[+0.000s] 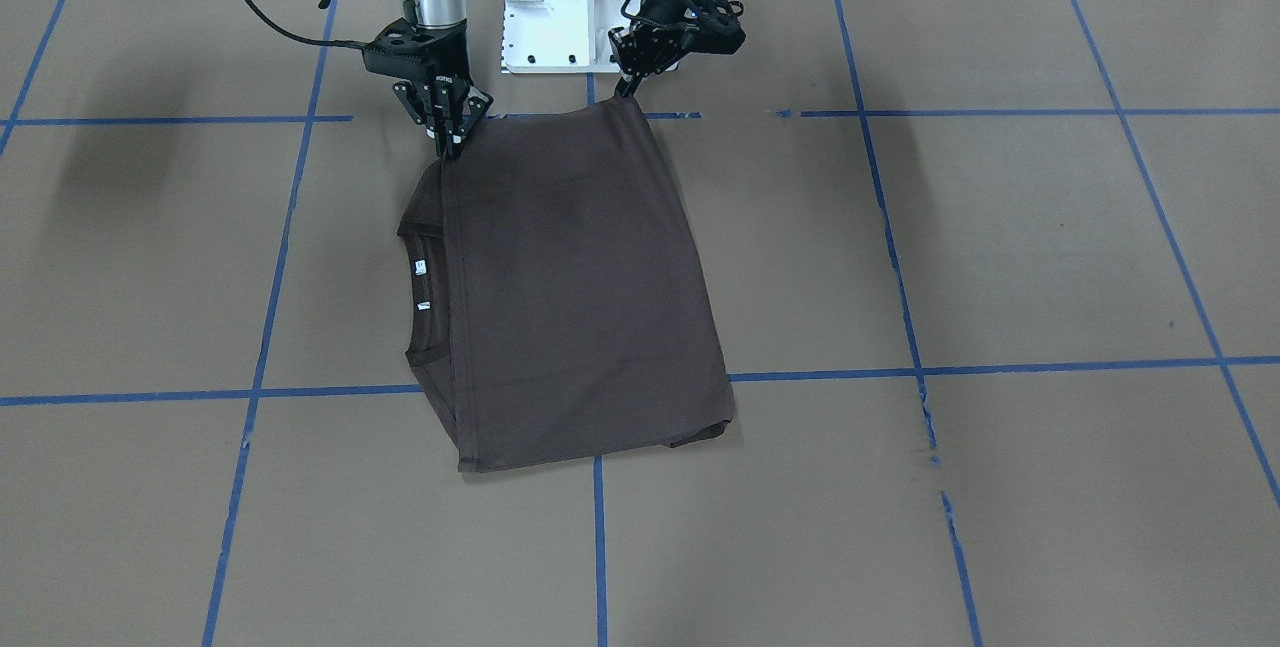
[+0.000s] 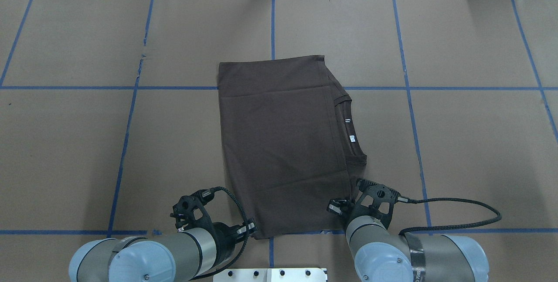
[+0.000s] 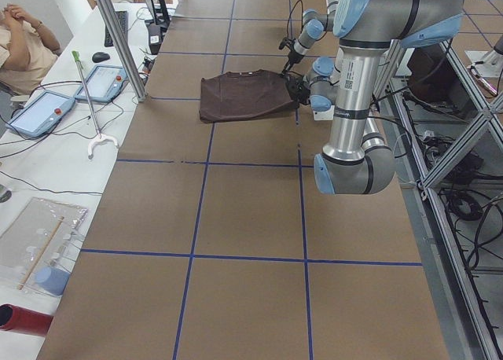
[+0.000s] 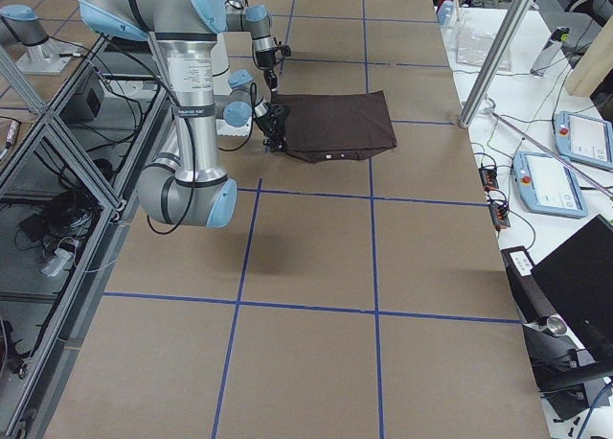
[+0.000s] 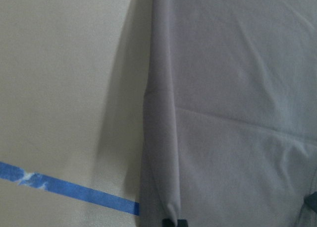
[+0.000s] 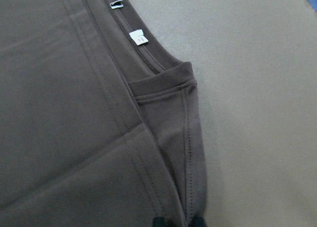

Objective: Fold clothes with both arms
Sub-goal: 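Lift the near edge with both grippers and fold it away from the robot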

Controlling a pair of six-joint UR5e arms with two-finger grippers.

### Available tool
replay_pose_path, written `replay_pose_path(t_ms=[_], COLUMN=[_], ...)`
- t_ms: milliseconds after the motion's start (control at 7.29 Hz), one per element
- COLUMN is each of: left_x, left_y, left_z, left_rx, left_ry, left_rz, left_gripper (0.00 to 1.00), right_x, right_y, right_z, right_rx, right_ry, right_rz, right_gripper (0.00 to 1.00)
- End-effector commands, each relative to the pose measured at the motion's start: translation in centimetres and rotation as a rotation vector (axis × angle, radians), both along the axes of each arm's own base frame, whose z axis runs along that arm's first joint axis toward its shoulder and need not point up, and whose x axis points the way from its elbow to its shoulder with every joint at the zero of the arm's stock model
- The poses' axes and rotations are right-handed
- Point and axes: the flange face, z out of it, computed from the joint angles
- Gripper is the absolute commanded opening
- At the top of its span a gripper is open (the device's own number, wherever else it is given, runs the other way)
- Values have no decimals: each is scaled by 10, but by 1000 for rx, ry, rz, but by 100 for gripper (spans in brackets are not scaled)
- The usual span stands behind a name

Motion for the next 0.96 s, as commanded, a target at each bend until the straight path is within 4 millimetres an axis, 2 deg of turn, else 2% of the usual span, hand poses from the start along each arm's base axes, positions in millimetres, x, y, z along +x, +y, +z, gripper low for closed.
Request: replay_pose_path(t_ms=[0,137,275,412,549,686,824], left_x=[0,-3,-18,-47,-80,-124,-171], left_y=[1,0,0,-8,-22,-16,-7], left_z=[-1,-4,-17,-40,-62,-90,-115], left_rx=[0,2,16,5,-20,-29,-37], left_ry=[1,9,31,88,74,57,41], left_rz=[2,1,8,44,75,90,99], left_gripper=[0,0,0,0,0,0,0], right_x=[1,2,6,24,48,86,123], right_y=[0,0,0,-2,-1,4,18], right_z=[-1,-4,-11,-38,-65,-97,-123], right_rx=[0,1,1,3,2,-7,-34], right_ry=[-1,-8,-23,-83,-105,-125,-146], right_rz=[0,0,-2,-1,-2,-11,-48], right_gripper=[0,0,0,0,0,0,0])
